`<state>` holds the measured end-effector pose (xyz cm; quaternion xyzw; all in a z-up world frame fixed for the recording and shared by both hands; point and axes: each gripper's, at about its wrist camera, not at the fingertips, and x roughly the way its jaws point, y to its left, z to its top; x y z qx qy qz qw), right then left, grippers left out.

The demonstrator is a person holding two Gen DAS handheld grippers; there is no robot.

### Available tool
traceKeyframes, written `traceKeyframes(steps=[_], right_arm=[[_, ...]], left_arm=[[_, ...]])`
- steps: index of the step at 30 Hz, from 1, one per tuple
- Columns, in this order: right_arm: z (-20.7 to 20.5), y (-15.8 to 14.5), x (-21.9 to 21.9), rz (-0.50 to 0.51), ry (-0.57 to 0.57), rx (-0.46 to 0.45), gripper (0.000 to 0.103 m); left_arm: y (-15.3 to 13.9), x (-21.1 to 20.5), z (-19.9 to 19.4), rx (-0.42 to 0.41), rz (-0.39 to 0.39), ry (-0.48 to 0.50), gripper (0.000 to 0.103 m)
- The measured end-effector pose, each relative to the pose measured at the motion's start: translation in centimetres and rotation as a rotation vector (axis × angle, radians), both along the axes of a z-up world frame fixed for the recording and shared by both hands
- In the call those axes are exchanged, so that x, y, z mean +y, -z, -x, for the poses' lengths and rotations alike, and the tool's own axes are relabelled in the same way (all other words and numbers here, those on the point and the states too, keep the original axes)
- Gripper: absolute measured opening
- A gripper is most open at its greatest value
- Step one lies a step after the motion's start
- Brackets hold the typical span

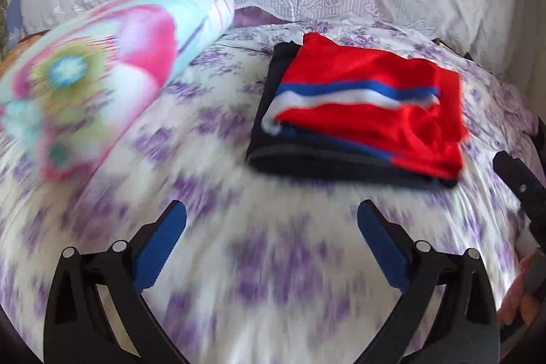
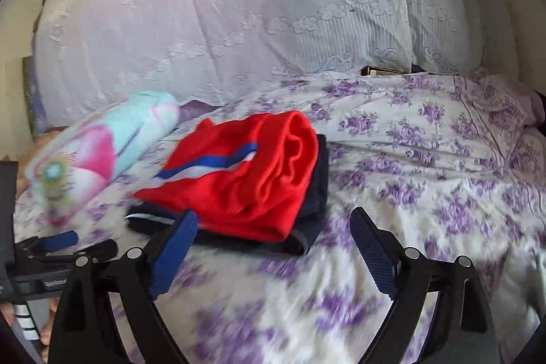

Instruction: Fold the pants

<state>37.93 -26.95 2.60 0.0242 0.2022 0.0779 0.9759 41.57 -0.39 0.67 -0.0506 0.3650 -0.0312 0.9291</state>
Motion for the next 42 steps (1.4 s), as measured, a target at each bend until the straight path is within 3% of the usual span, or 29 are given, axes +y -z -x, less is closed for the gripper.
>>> traceKeyframes(steps=[3, 6, 8, 13, 17, 24, 28, 33, 42], right_arm=[[4.2, 0.5, 0.0, -0.035, -0.012, -0.008, 0.092], [8.3, 0.9, 0.2, -0.068, -0.009, -0.025, 0.093], [11.4, 1.0, 0.6, -0.076, 0.005, -0.062, 0.099], [17.7, 0.4, 2.4, 0.025, 0.059, -0.163, 0.099], [21.6, -0.4, 3.1, 0.089, 0.085, -0.246, 0.099], [17.5, -3.4, 3.1, 0.032, 0.131, -0.261, 0.099], [16.8, -1.7, 3.6, -0.027, 0.118, -0.297, 0.099], [17.0, -0.5, 4.3, 0.079, 0.099, -0.321, 0.099], [17.0, 0.7, 4.4, 0.082, 0.093, -0.252, 0.099]], left_arm=[[-0.6, 0.6, 4.7, -0.036, 0.010, -0.004, 0.098], [-1.5, 0.9, 8.8, -0.088, -0.033, -0.018, 0.098], [-1.9, 1.0, 11.3, -0.112, -0.052, -0.016, 0.098], [-2.9, 1.3, 16.8, -0.181, -0.107, 0.018, 0.098], [-4.1, 0.9, 18.7, -0.239, -0.161, 0.034, 0.098], [-5.1, 0.6, 16.9, -0.260, -0.185, 0.052, 0.098], [-3.4, 1.2, 15.4, -0.215, -0.205, 0.028, 0.098], [-1.8, 1.4, 15.0, -0.151, -0.173, 0.018, 0.098], [-2.8, 0.7, 16.7, -0.204, -0.186, 0.034, 0.098]])
